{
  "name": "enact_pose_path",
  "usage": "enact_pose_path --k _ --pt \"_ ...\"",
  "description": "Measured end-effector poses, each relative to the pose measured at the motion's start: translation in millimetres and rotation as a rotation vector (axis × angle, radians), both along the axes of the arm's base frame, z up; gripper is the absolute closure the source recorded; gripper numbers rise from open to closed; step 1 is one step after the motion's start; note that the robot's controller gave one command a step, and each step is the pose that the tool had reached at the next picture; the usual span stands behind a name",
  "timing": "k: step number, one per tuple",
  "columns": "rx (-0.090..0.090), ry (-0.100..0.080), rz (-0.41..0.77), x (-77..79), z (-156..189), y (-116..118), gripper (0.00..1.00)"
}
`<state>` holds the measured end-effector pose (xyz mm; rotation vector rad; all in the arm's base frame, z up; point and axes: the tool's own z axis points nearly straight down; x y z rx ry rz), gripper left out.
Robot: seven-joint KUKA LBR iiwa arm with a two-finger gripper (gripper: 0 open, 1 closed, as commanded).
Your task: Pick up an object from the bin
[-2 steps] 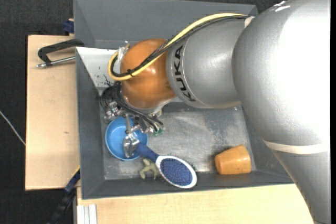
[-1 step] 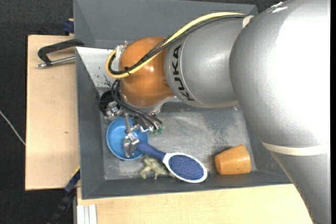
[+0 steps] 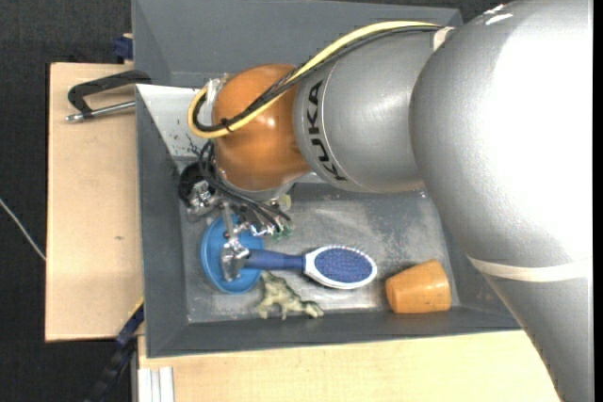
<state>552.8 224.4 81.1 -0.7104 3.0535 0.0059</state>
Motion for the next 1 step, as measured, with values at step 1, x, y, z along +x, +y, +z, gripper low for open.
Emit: enact_pose_path --k 1 --pt "-0.002 0.001 0.005 -9.3 -7.8 2.8 0.00"
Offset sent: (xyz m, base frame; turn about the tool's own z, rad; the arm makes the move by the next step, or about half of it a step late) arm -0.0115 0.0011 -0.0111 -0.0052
